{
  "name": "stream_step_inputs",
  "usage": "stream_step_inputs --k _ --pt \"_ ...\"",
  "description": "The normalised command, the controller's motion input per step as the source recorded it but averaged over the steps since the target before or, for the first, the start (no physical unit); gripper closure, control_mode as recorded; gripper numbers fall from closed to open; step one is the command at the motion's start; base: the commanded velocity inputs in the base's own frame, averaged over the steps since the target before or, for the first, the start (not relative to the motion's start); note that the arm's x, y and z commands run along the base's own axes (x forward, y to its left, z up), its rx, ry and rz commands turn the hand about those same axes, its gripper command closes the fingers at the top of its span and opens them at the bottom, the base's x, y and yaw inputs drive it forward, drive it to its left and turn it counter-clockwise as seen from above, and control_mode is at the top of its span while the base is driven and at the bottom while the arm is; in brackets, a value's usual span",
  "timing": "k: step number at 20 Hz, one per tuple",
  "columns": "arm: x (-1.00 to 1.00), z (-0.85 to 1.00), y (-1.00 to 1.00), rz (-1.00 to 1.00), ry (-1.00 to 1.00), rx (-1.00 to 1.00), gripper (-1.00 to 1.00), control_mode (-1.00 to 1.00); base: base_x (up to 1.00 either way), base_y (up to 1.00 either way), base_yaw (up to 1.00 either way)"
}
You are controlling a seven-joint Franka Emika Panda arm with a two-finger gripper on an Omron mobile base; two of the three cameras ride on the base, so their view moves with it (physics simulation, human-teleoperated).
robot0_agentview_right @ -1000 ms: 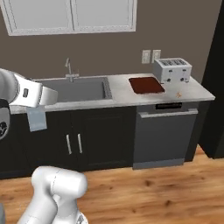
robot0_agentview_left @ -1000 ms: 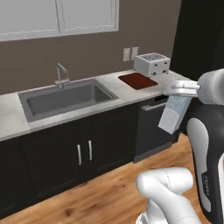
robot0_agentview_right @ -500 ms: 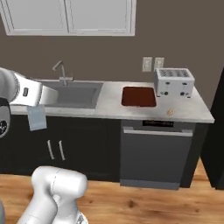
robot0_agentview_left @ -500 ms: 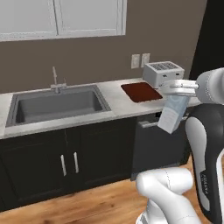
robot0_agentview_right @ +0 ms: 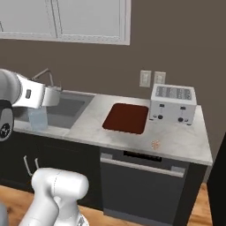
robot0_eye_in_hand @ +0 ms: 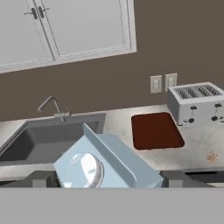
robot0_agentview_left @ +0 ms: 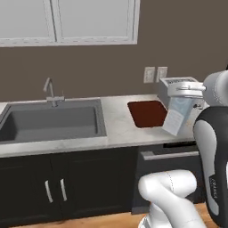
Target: Take out the milk from the fridge and place it on the tray on the counter. Then take the sugar cube near the tray and place it in the tray.
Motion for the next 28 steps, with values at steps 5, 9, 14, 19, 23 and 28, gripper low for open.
stream_step_inputs --k 5,9,14,19,23,28 --pt "0.0 0.0 0.0 0.0 0.0 0.0 1.0 1.0 0.45 -0.31 0.18" --pt "0.0 0.0 0.0 0.0 0.0 0.0 1.0 1.0 0.55 -0.16 0.08" --pt "0.0 0.0 0.0 0.0 0.0 0.0 1.0 1.0 0.93 -0.54 0.02" --pt "0.0 0.0 0.0 0.0 0.0 0.0 1.0 1.0 0.54 -0.78 -0.03" --pt "0.0 0.0 0.0 0.0 0.0 0.0 1.0 1.0 0.43 -0.44 -0.22" --pt "0.0 0.0 0.0 0.0 0.0 0.0 1.0 1.0 0.41 -0.16 -0.34"
